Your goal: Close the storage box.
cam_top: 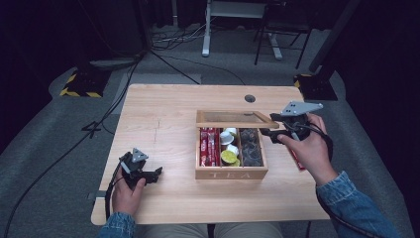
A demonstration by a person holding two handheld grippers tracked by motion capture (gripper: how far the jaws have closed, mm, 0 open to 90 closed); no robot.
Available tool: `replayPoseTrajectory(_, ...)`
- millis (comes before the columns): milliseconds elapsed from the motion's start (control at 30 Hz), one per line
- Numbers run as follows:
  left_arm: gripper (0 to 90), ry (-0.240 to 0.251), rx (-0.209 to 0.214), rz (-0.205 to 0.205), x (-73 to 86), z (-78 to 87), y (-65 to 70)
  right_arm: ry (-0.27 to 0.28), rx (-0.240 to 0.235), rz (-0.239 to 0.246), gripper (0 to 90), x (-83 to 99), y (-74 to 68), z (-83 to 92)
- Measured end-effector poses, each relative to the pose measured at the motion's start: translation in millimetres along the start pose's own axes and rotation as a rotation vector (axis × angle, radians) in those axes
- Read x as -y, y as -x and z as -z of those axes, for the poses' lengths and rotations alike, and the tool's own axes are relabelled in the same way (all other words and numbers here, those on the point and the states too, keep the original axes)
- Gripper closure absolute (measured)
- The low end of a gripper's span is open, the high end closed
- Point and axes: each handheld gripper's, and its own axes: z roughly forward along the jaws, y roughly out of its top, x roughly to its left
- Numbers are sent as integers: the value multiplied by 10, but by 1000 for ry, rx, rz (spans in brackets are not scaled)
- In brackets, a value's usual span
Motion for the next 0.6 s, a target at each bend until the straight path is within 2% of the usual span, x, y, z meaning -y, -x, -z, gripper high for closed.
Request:
replayPoseTrajectory(200, 134, 0, -1, 0, 0, 0, 0, -16, 15, 30, 335, 107, -106, -6)
replayPoseTrajectory(400, 134, -2, 1, -1, -1, 2, -1, -32, 17, 23, 320, 223, -177, -14)
replayPoseTrajectory(600, 135, 0, -1, -1, 0, 0, 0, -61, 22, 44, 308, 344, -266, -47)
